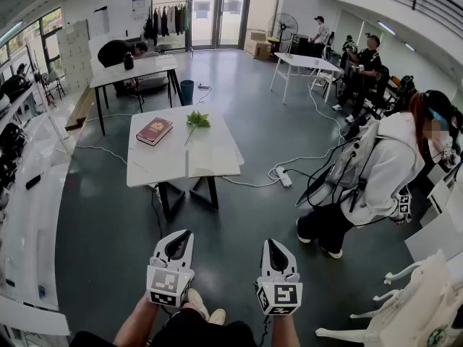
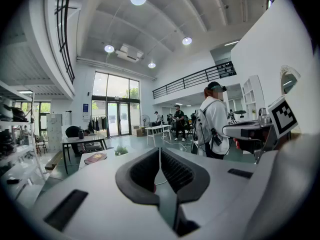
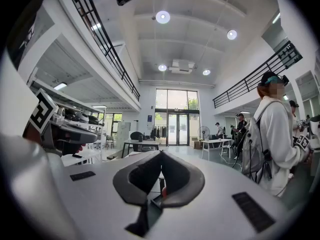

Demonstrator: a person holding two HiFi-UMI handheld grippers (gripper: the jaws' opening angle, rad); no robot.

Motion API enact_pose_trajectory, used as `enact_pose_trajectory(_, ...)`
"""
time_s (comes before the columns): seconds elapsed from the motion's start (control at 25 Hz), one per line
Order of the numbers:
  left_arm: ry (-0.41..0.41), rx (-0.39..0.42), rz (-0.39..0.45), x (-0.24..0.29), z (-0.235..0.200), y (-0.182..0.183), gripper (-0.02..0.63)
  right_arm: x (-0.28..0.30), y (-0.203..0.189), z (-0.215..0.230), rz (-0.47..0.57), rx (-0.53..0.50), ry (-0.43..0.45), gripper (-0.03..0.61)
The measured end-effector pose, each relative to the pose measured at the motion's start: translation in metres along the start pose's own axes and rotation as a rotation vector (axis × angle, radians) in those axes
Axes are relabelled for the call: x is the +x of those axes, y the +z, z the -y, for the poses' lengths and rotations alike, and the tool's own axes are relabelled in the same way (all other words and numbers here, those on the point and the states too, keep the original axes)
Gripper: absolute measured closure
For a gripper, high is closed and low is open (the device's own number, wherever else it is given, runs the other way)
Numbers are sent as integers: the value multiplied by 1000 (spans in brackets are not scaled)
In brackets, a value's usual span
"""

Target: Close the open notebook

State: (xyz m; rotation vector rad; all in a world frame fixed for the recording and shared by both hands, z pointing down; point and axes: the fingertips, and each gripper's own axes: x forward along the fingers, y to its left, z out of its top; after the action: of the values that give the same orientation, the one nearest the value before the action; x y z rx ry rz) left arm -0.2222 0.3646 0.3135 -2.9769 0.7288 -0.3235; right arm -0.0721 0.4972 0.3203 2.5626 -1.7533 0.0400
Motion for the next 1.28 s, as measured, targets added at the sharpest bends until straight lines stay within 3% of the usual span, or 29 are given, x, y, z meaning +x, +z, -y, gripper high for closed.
enact_pose_trajectory(0.4,0,10,2,-8,22,5,583,-17,2,9,0,24,-1,561)
enact_pose_trajectory(0.76,-28,25,3,26,31,7,583,-1,-7,32,-9,8,-23,561)
enact_pose_trajectory(1.0,-33,25,1,73,15,8,583,40,-16,46,-28,22,-25,561)
enact_pose_trajectory(1.28,-55,20,-29,174,-26,12,583,143,-22,76,-60,30,-26,561)
